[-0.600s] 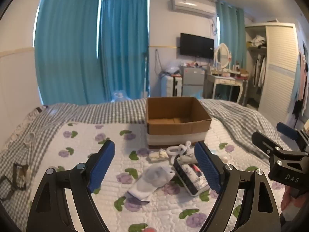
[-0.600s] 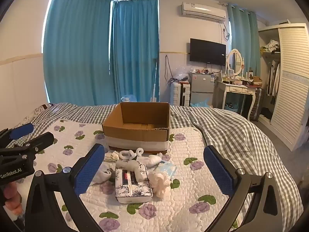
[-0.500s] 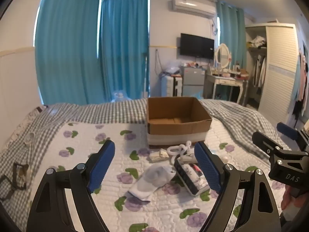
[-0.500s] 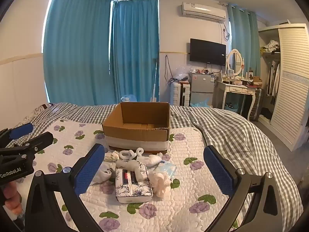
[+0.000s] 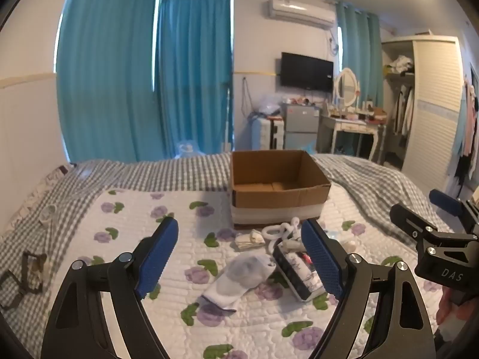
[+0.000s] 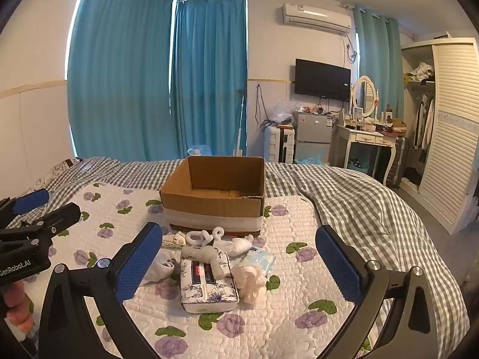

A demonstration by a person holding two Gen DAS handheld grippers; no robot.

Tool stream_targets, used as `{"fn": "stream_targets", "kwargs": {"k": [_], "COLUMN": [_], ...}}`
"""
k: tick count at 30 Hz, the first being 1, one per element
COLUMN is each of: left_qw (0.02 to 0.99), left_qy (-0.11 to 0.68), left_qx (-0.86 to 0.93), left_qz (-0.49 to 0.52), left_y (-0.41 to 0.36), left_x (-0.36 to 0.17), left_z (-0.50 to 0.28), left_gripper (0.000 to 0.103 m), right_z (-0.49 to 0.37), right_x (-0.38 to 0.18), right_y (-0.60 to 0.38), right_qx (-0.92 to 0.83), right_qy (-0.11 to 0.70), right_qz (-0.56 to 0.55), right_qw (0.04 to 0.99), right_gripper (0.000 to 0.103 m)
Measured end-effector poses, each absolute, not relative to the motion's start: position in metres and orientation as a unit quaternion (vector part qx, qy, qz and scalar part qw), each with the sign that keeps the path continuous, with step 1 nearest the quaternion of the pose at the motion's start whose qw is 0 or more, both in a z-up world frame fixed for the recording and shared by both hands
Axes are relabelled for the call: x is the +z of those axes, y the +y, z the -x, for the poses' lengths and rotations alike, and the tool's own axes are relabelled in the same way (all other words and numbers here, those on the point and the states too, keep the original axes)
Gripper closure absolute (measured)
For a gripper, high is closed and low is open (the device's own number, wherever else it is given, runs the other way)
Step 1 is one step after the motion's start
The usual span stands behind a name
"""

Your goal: Organize soft objects

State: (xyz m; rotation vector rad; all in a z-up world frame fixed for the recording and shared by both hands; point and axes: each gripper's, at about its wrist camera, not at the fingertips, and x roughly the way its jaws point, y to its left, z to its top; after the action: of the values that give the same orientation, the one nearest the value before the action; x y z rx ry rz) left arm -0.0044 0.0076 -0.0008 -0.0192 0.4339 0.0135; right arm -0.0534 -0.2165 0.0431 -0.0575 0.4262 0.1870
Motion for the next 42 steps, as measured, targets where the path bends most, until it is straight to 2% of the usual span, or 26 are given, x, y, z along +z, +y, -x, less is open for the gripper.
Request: {"fn": "stream_targets", "kwargs": {"k": [42], "left_qw": [0.975], "left_qy": [0.220], "left_qx": [0.016], "left_qz": [0.000], "left_y": [0.0026], "left_x": [-0.0047], "left_z": [0.0074], "left_gripper": [0.017], "right_z": [0.0532], "right_x": [0.0410], "right_y": [-0.2115], "right_qx": [0.091], "right_qy": [0.215], "right_qz": [0.035], "right_qw": [0.972], "right_gripper": [0.000]}}
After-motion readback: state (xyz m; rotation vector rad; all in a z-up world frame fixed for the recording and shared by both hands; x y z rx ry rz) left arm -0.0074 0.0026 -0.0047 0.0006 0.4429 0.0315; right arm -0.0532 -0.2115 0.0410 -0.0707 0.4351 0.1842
